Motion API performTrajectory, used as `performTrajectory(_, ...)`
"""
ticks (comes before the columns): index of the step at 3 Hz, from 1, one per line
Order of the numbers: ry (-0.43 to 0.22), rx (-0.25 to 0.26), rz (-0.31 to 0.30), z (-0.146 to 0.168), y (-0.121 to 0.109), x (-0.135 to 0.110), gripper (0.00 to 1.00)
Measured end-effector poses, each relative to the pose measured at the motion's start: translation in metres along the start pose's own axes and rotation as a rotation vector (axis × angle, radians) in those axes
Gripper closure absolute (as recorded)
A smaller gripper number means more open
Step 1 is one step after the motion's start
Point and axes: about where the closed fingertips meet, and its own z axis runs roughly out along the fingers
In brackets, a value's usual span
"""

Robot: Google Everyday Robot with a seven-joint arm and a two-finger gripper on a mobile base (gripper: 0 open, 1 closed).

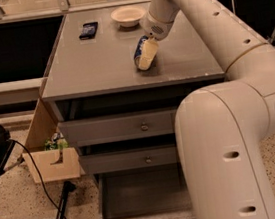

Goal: Place pepsi can into bottom drawer

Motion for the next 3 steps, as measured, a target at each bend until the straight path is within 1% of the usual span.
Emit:
performTrajectory(1, 0.000, 0.000, 0.000, 0.000, 0.000, 0.000, 0.97)
performTrajectory(2, -0.005, 0.003, -0.002, -0.005, 0.001, -0.002, 1.00)
performTrajectory(3, -0.030, 0.020, -0.012, -0.030, 0.010, -0.009, 1.00)
